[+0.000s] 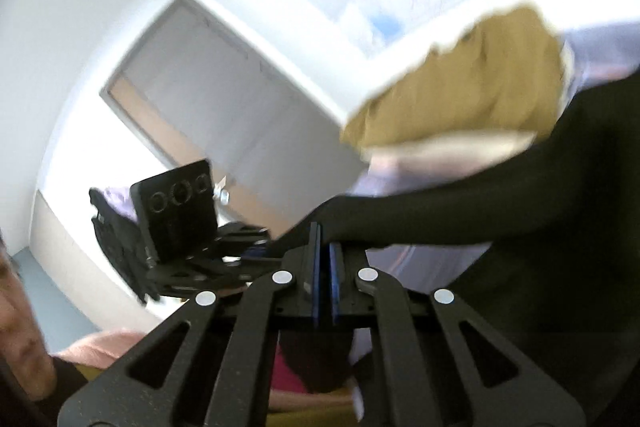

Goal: Fold large clothes

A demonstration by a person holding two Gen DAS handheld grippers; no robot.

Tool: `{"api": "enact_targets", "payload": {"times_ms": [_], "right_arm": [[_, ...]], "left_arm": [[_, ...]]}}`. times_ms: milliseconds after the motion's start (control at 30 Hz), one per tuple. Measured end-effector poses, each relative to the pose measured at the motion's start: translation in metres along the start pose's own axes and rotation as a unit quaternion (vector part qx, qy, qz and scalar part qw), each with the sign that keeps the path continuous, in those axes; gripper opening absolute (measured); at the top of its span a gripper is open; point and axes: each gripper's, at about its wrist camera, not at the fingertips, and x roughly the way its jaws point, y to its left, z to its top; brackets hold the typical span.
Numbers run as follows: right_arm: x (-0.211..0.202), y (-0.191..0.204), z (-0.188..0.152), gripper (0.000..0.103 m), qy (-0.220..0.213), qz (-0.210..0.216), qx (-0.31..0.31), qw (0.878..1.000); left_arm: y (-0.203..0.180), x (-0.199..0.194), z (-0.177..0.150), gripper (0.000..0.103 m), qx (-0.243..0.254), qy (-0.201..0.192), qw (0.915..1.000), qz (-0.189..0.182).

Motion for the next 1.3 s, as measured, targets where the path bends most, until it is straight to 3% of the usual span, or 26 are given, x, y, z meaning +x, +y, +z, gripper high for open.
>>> {"api": "enact_targets", "payload": {"times_ms": [67, 100, 133, 167, 200, 233, 267, 333, 367, 400, 467, 533, 600, 700, 733, 767, 833, 933, 1000, 1133, 1167, 1200, 1233, 1267, 1300], "right_arm": [[-0.030, -0.015, 0.013, 0.008, -0.032, -0.022, 0.021, 0.999], [-0.050, -0.027, 0.014, 0.010, -0.055, -0.074, 0.032, 0.995], [-0.062, -0.035, 0.013, 0.011, -0.064, -0.103, 0.037, 0.992], [-0.072, -0.045, 0.011, 0.018, -0.069, -0.139, 0.045, 0.987], [-0.086, -0.062, 0.004, 0.030, -0.069, -0.185, 0.072, 0.978], [-0.094, -0.073, -0.005, 0.046, -0.070, -0.223, 0.092, 0.968], [-0.100, -0.080, -0.014, 0.056, -0.069, -0.249, 0.101, 0.961], [-0.108, -0.083, -0.032, 0.067, -0.067, -0.303, 0.106, 0.945], [-0.117, -0.081, -0.040, 0.067, -0.068, -0.324, 0.101, 0.938], [-0.120, -0.071, -0.050, 0.068, -0.069, -0.325, 0.086, 0.939], [-0.123, -0.056, -0.061, 0.088, -0.058, -0.319, 0.052, 0.945], [-0.115, -0.031, -0.075, 0.095, -0.044, -0.323, 0.003, 0.945], [-0.096, -0.021, -0.087, 0.096, -0.011, -0.307, -0.021, 0.952], [-0.072, -0.041, -0.093, 0.095, 0.018, -0.298, 0.017, 0.954], [-0.067, -0.048, -0.093, 0.084, 0.021, -0.295, 0.031, 0.955], [-0.064, -0.058, -0.094, 0.048, 0.023, -0.282, 0.049, 0.958], [-0.069, -0.062, -0.092, 0.005, 0.018, -0.230, 0.067, 0.971], [-0.106, -0.040, -0.071, 0.005, -0.019, -0.189, 0.042, 0.981], [-0.145, -0.016, -0.049, 0.004, -0.048, -0.188, 0.019, 0.981], [-0.222, 0.003, -0.017, 0.006, -0.077, -0.234, 0.007, 0.969], [-0.241, -0.001, -0.012, 0.011, -0.081, -0.297, 0.012, 0.951], [-0.249, -0.006, -0.010, 0.014, -0.079, -0.325, 0.021, 0.942], [-0.258, -0.022, -0.009, 0.029, -0.062, -0.354, 0.039, 0.932], [-0.264, -0.035, -0.012, 0.059, -0.051, -0.374, 0.056, 0.924], [-0.268, -0.047, -0.017, 0.069, -0.050, -0.406, 0.071, 0.910]], "left_arm": [[-0.012, 0.014, 0.029, 0.016, 0.010, -0.002, 0.9993, -0.036], [-0.018, 0.027, 0.040, 0.017, 0.021, 0.001, 0.9985, -0.051], [-0.023, 0.039, 0.046, 0.027, 0.031, 0.003, 0.9978, -0.058], [-0.026, 0.049, 0.052, 0.037, 0.036, 0.007, 0.9971, -0.067], [-0.025, 0.065, 0.057, 0.053, 0.030, 0.011, 0.9970, -0.070], [-0.022, 0.075, 0.059, 0.063, 0.023, 0.016, 0.9970, -0.072], [-0.018, 0.086, 0.058, 0.063, 0.020, 0.021, 0.9968, -0.074], [-0.006, 0.100, 0.054, 0.063, 0.013, 0.024, 0.9984, -0.049], [0.002, 0.105, 0.050, 0.063, 0.007, 0.027, 0.9990, -0.035], [0.012, 0.109, 0.047, 0.063, 0.001, 0.030, 0.9991, -0.029], [0.027, 0.114, 0.040, 0.064, -0.022, 0.038, 0.9990, -0.007], [0.039, 0.123, 0.036, 0.064, -0.024, 0.049, 0.9982, 0.024], [0.045, 0.134, 0.033, 0.064, -0.025, 0.060, 0.9969, 0.045], [0.049, 0.145, 0.034, 0.064, -0.022, 0.067, 0.9964, 0.046], [0.048, 0.145, 0.032, 0.064, -0.020, 0.067, 0.9963, 0.050], [0.047, 0.148, 0.033, 0.064, -0.015, 0.068, 0.9961, 0.056], [0.047, 0.151, 0.036, 0.065, -0.011, 0.071, 0.9961, 0.052], [0.044, 0.153, 0.043, 0.065, -0.007, 0.068, 0.9964, 0.051], [0.042, 0.148, 0.051, 0.065, -0.003, 0.054, 0.9973, 0.050], [0.039, 0.145, 0.068, 0.071, 0.005, 0.027, 0.9976, 0.063], [0.039, 0.148, 0.072, 0.071, 0.009, 0.026, 0.9973, 0.069], [0.039, 0.154, 0.074, 0.071, 0.010, 0.031, 0.9970, 0.070], [0.040, 0.160, 0.075, 0.071, 0.009, 0.036, 0.9968, 0.070], [0.038, 0.168, 0.075, 0.071, 0.008, 0.043, 0.9966, 0.070], [0.037, 0.180, 0.073, 0.071, 0.012, 0.058, 0.9954, 0.075]]}}
